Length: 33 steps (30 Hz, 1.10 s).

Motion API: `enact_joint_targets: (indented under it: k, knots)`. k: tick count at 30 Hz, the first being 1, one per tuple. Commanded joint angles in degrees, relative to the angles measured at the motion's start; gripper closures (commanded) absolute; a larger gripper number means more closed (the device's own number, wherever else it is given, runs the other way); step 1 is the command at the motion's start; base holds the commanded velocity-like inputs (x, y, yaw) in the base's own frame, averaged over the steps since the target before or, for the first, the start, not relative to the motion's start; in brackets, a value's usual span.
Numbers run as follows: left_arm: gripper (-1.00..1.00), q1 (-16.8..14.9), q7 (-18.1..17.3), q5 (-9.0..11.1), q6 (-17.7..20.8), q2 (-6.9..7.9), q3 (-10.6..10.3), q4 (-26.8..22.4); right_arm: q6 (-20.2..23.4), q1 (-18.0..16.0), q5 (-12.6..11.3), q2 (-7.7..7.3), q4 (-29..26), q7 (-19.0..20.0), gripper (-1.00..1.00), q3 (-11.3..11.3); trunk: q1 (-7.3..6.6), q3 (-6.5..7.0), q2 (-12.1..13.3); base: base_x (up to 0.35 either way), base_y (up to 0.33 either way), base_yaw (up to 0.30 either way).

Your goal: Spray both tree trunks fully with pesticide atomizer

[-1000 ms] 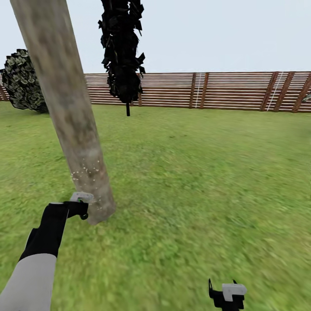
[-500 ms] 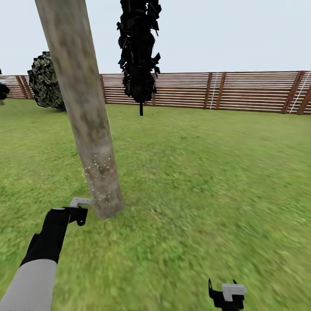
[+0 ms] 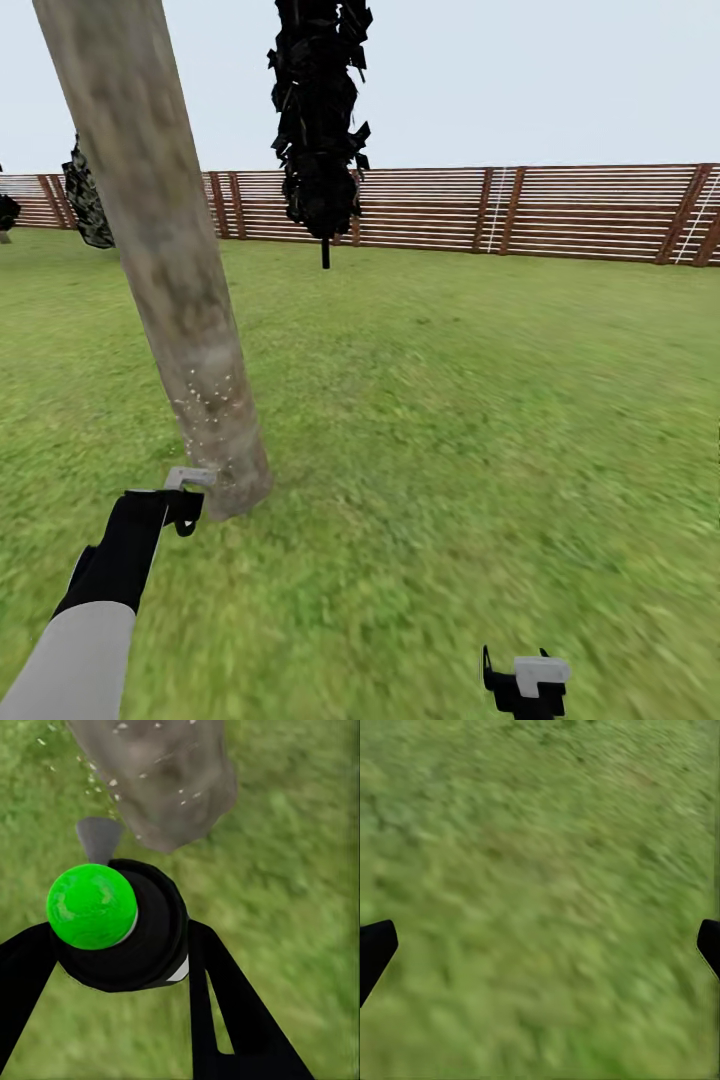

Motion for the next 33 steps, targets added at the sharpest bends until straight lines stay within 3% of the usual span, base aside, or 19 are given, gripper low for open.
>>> enact_joint_targets:
  k: [1, 10, 19, 20, 22, 24, 31, 33]
  knots:
    - [1.0, 0.0, 0.08, 0.0, -0.01, 0.0, 0.0, 0.01, 0.0, 0.0, 0.01, 0.0, 0.0, 0.0, -1.0, 0.0, 0.0, 0.0, 0.0, 0.095, -0.263, 0.0]
    - [1.0, 0.0, 1.26, -0.07, -0.01, 0.16, 0.08, 0.02, 0.0, 0.0, 0.0, 0.06, 0.0, 0.0, -1.0, 0.0, 0.0, 0.0, 0.0, 0.084, -0.267, 0.013]
    - [1.0, 0.0, 1.38, -0.27, 0.02, 0.54, 0.14, 0.37, 0.02, 0.0, 0.02, 0.09, 0.0, 0.0, -1.0, 0.0, 0.0, 0.0, 0.0, 0.045, -0.269, 0.255]
    - [1.0, 0.0, 1.47, -0.3, 0.01, 0.75, 0.44, 0.94, 0.03, 0.0, 0.01, 0.07, 0.0, 0.0, -1.0, 0.0, 0.0, 0.0, 0.0, 0.051, -0.27, 0.278]
    - [1.0, 0.0, 3.25, -0.27, -0.07, 1.48, 3.24, 3.72, 0.02, 0.0, 0.03, 0.08, 0.0, 0.0, -1.0, 0.0, 0.0, 0.0, 0.0, 0.105, -0.269, 0.22]
    - [1.0, 0.0, 3.92, -0.17, -0.14, 1.47, 3.63, 4.62, 0.02, 0.0, 0.03, 0.09, 0.0, 0.0, -1.0, 0.0, 0.0, 0.0, 0.0, 0.149, -0.255, 0.089]
    - [1.0, -0.21, 4.55, -0.08, -0.17, -1.91, 3.2, 5.37, 0.02, 0.0, 0.0, 0.06, 0.0, 0.0, -1.0, 0.0, 0.0, 0.0, 0.0, 0.229, -0.197, 0.011]
    - [1.0, -0.25, 4.56, -0.14, -0.13, -2.28, 3.18, 5.36, 0.0, 0.0, 0.01, 0.05, 0.0, 0.0, -1.0, 0.0, 0.0, 0.0, 0.0, 0.244, -0.184, 0.0]
